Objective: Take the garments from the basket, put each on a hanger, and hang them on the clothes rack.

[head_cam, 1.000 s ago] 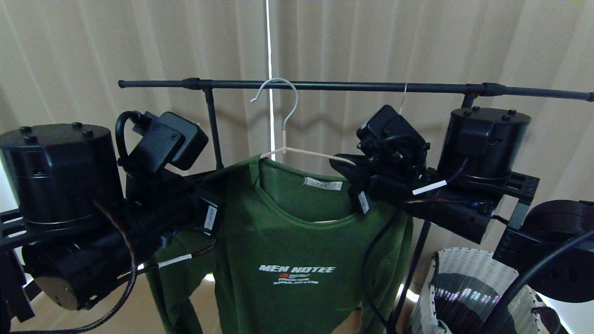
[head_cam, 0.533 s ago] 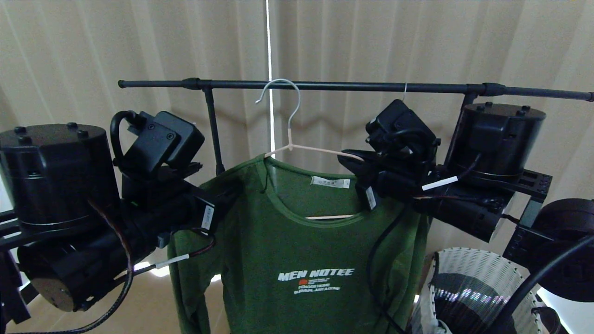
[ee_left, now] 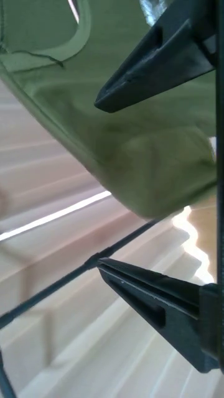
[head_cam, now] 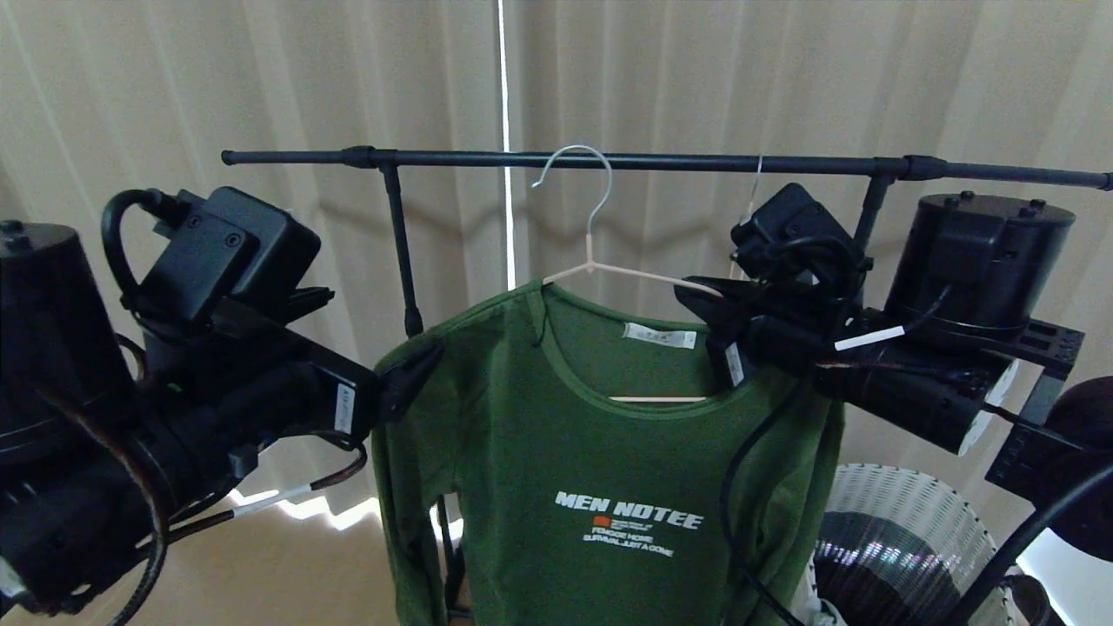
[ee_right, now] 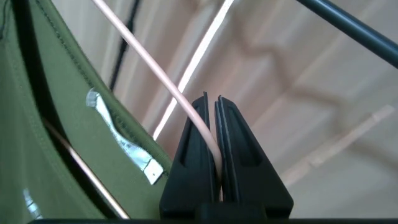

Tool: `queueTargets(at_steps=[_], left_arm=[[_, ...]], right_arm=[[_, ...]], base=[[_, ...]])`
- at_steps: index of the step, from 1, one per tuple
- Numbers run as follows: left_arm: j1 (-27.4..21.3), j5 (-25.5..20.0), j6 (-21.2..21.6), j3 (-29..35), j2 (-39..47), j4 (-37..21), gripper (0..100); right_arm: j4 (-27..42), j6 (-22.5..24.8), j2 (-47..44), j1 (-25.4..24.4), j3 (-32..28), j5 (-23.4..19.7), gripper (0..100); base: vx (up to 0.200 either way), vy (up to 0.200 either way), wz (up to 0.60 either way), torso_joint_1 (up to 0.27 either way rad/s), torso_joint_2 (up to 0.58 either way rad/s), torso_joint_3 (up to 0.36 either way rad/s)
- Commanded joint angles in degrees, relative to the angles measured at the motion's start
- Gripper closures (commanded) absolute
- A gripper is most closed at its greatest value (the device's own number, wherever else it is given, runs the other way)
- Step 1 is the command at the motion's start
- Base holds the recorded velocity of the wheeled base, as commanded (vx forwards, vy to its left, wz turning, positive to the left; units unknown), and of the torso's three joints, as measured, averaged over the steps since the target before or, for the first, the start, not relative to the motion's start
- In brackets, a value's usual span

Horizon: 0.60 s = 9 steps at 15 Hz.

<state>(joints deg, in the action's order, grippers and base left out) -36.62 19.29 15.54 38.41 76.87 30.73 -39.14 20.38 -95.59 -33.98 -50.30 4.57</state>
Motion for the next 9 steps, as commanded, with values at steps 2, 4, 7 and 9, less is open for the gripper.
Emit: queueTargets(at_steps=[2, 4, 7, 9], left_arm=[[1.29, -0.13, 0.01, -2.73, -4.98, -0.15, 0], [2.78, -0.13, 0.28, -4.49, -5.07, -0.32, 0], [6.39, -3.82, 0.45, -8.62, -2.61, -0.06, 0], [7.44, -7.33, 0.63, -10.81, -0.85, 0.03, 0]], right_arm=[[-0.41, -0.17, 2.95, 4.18, 2.93, -0.09, 100], [-0.58, -0.26, 4.71, 6.2, 4.33, -0.26, 100], [-0.58, -1.75, 7.26, 6.64, 5.65, -0.35, 100], [-0.58, -1.75, 8.49, 6.29, 6.35, -0.7, 100]], base=[[0.0, 0.0, 0.0, 0.0, 0.0, 0.0], [0.0, 0.0, 0.0, 0.0, 0.0, 0.0], [0.0, 0.0, 0.0, 0.0, 0.0, 0.0], [0.0, 0.0, 0.0, 0.0, 0.0, 0.0]])
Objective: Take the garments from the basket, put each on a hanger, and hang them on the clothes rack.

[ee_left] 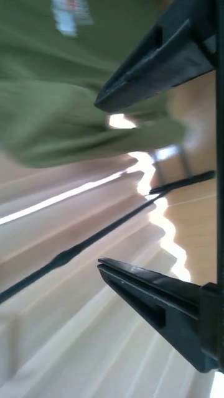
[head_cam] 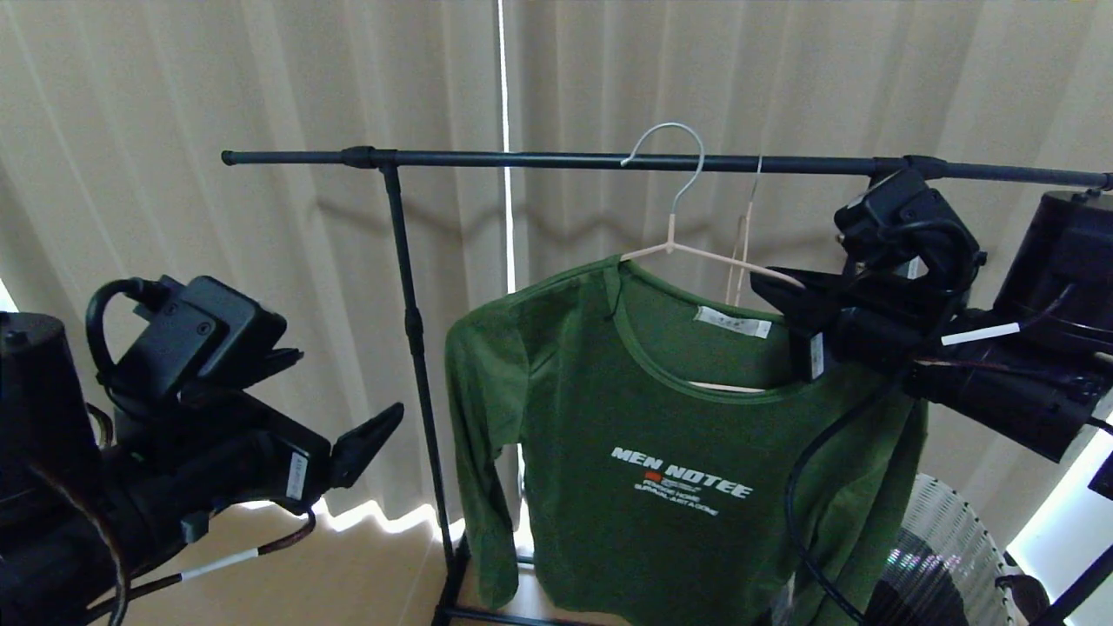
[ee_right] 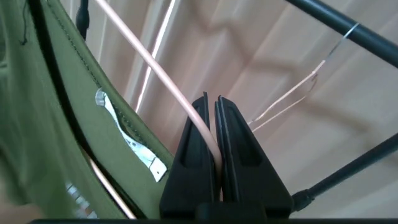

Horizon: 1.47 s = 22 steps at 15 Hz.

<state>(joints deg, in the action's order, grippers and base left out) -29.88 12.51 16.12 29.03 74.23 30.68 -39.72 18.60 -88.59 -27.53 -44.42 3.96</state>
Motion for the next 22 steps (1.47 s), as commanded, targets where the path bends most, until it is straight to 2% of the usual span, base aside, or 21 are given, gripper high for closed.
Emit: queueTargets(at_steps=[1, 5, 7, 10, 11, 16, 20, 21, 22], left_arm=[[0.7, -1.7, 0.06, -2.92, 2.41, 0.08, 0], [1.05, -1.87, -0.12, -2.75, 4.87, 0.17, 0], [3.16, -1.87, -0.12, -1.69, 6.46, 0.17, 0], [5.36, -2.05, -0.12, -1.6, 7.07, 0.17, 0], [5.45, -2.14, -0.21, -1.6, 7.07, 0.17, 100], [5.45, -6.18, -0.47, -1.25, 7.07, 2.1, 100], [8.26, -6.27, -0.3, -1.6, 7.33, 3.59, 100], [13.44, -6.44, -0.3, -1.6, 7.07, 3.59, 100], [15.99, -6.97, -0.38, -1.6, 6.89, 3.68, 100]], right_arm=[[-0.1, -0.06, 1.84, -0.42, 0.65, -0.27, 100], [-0.1, -0.23, 2.98, -2.09, 1.18, -1.41, 100], [-0.1, -0.15, 3.95, -3.76, 1.27, -3.08, 100], [-0.01, -0.15, 4.48, -3.94, 1.44, -3.08, 100], [-0.01, -0.15, 4.48, -4.03, 1.44, -3.08, 100], [-0.01, -0.15, 4.48, -4.03, 1.36, -3.08, 100], [-0.01, -0.06, 4.48, -3.76, 1.18, -2.82, 100], [-0.01, 0.03, 4.48, -2.44, 1.27, -2.56, 100], [0.08, 0.03, 4.39, -1.92, 1.27, -2.56, 100]], base=[[0.0, 0.0, 0.0, 0.0, 0.0, 0.0], [0.0, 0.0, 0.0, 0.0, 0.0, 0.0], [0.0, 0.0, 0.0, 0.0, 0.0, 0.0], [0.0, 0.0, 0.0, 0.0, 0.0, 0.0], [0.0, 0.0, 0.0, 0.0, 0.0, 0.0], [0.0, 0.0, 0.0, 0.0, 0.0, 0.0], [0.0, 0.0, 0.0, 0.0, 0.0, 0.0], [0.0, 0.0, 0.0, 0.0, 0.0, 0.0], [0.0, 0.0, 0.0, 0.0, 0.0, 0.0]])
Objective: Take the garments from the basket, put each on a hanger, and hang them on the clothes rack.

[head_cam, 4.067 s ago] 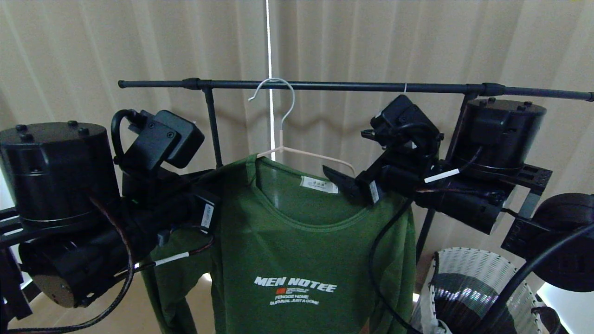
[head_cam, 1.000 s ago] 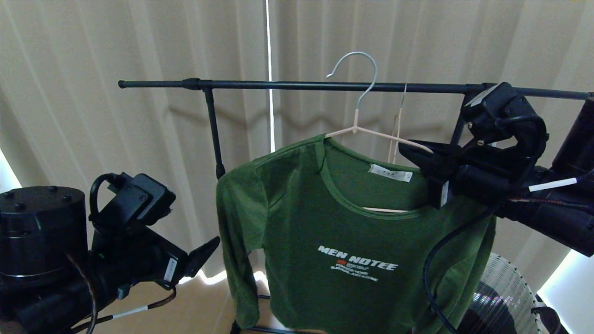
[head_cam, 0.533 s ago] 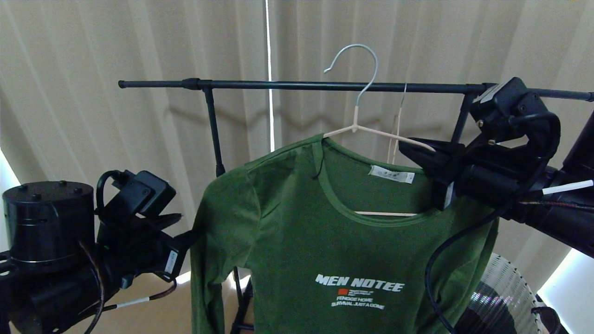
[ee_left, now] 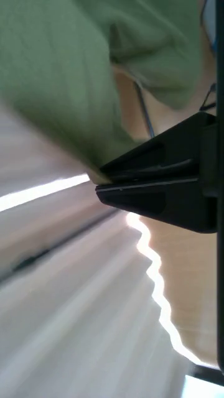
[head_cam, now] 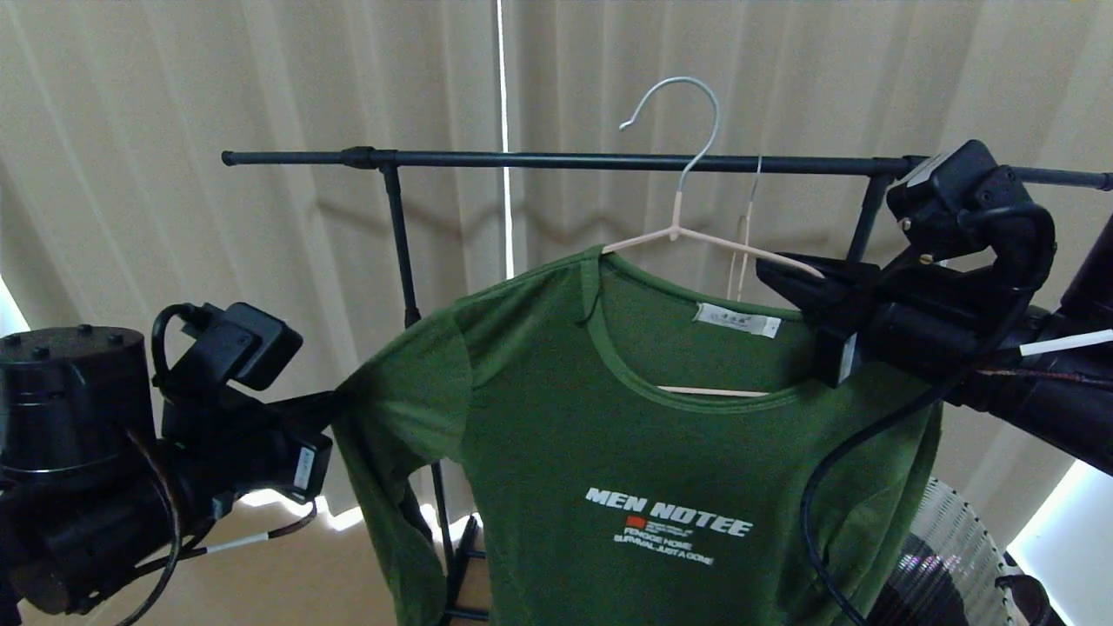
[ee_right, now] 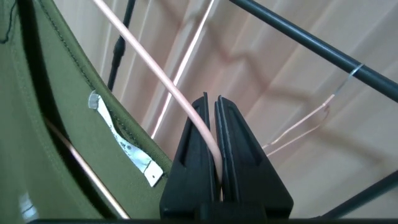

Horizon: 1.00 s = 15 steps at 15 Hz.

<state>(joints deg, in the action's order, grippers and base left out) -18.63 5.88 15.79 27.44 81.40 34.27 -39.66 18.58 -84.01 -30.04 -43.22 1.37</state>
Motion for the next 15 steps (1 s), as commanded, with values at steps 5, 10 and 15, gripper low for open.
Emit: queueTargets(at_steps=[5, 10, 15], left_arm=[[5.88, -1.31, -0.14, 0.33, -0.71, 0.01, 100], [5.71, -1.57, -2.25, 1.04, -2.3, 0.01, 100], [4.3, -4.65, -2.69, 0.77, -3.26, 0.01, 0]], right_arm=[[0.28, 0.05, -0.28, 0.59, -0.29, 0.22, 100], [0.63, 0.14, -0.55, 3.14, -0.29, 0.3, 100], [0.72, 0.05, -0.72, 3.32, 0.06, 0.22, 100]], base=[[0.0, 0.0, 0.0, 0.0, 0.0, 0.0], [0.0, 0.0, 0.0, 0.0, 0.0, 0.0], [0.0, 0.0, 0.0, 0.0, 0.0, 0.0]])
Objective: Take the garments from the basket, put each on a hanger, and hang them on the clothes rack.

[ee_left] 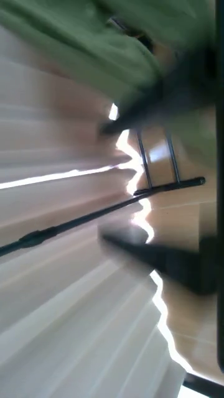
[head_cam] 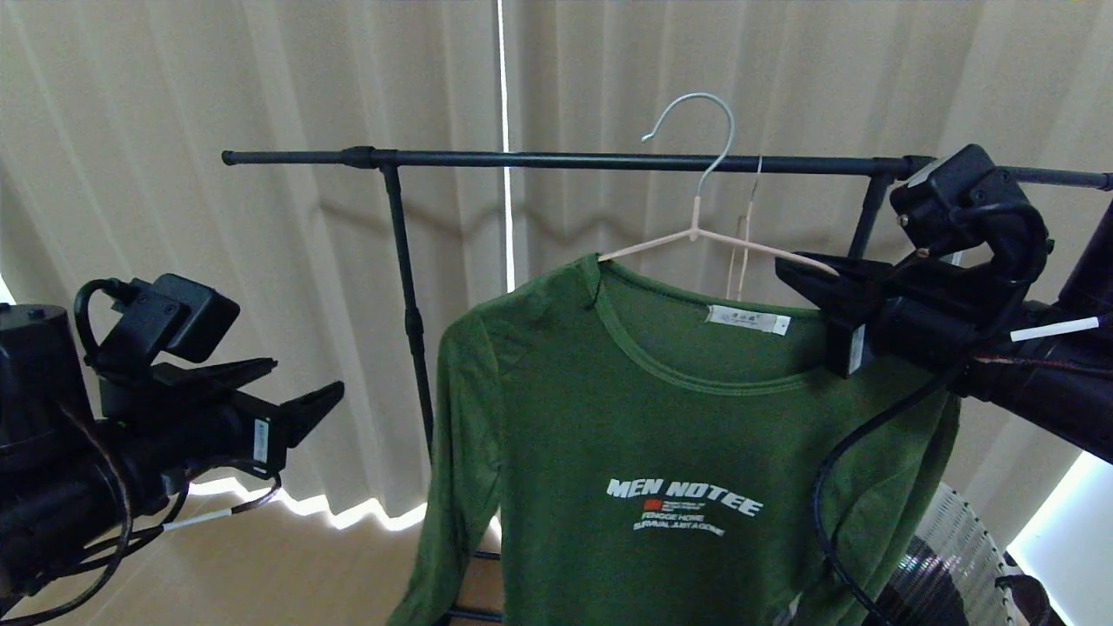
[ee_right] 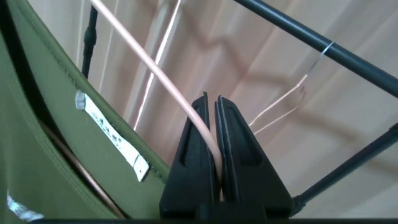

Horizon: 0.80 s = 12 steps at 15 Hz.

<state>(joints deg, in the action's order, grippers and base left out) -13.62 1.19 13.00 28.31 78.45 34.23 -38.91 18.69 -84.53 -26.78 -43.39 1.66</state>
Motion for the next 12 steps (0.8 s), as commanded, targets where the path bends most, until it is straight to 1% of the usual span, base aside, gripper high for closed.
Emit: queueTargets(at_steps=[1, 4, 5, 6, 7, 8, 10, 12], left_arm=[[-1.76, 0.04, 0.01, -0.18, -0.58, 0.57, 0], [-2.47, 0.12, -1.31, -1.06, -1.54, 6.55, 0], [-2.38, 0.21, -2.71, -1.85, -1.54, 10.68, 0], [-2.12, 0.21, -3.24, -2.47, -1.45, 13.67, 0], [-1.5, 0.21, -3.15, -2.82, -1.45, 15.51, 0], [-0.89, 0.21, -2.98, -2.99, -1.54, 15.87, 0], [-0.09, 0.21, -2.89, -3.08, -2.95, 15.78, 0], [0.87, 0.48, -2.8, -3.7, -3.56, 15.6, 0]], right_arm=[[-0.02, 0.03, -0.55, 0.5, 0.23, 0.1, 100], [0.06, 0.12, -1.43, 2.7, 0.14, 4.05, 100], [0.5, 0.12, -1.78, 2.7, 0.23, 5.81, 100], [1.56, 0.03, -1.69, 2.79, 0.23, 6.96, 100], [2.61, 0.03, -1.6, 2.79, 0.06, 8.36, 100], [3.05, 0.03, -1.43, 2.79, 0.06, 9.15, 100], [4.9, 0.12, -0.72, 2.79, 0.23, 12.58, 100], [7.45, 0.03, 0.42, 2.79, 0.32, 13.55, 100]], base=[[0.0, 0.0, 0.0, 0.0, 0.0, 0.0], [0.0, 0.0, 0.0, 0.0, 0.0, 0.0], [0.0, 0.0, 0.0, 0.0, 0.0, 0.0], [0.0, 0.0, 0.0, 0.0, 0.0, 0.0], [0.0, 0.0, 0.0, 0.0, 0.0, 0.0], [0.0, 0.0, 0.0, 0.0, 0.0, 0.0], [0.0, 0.0, 0.0, 0.0, 0.0, 0.0], [0.0, 0.0, 0.0, 0.0, 0.0, 0.0]])
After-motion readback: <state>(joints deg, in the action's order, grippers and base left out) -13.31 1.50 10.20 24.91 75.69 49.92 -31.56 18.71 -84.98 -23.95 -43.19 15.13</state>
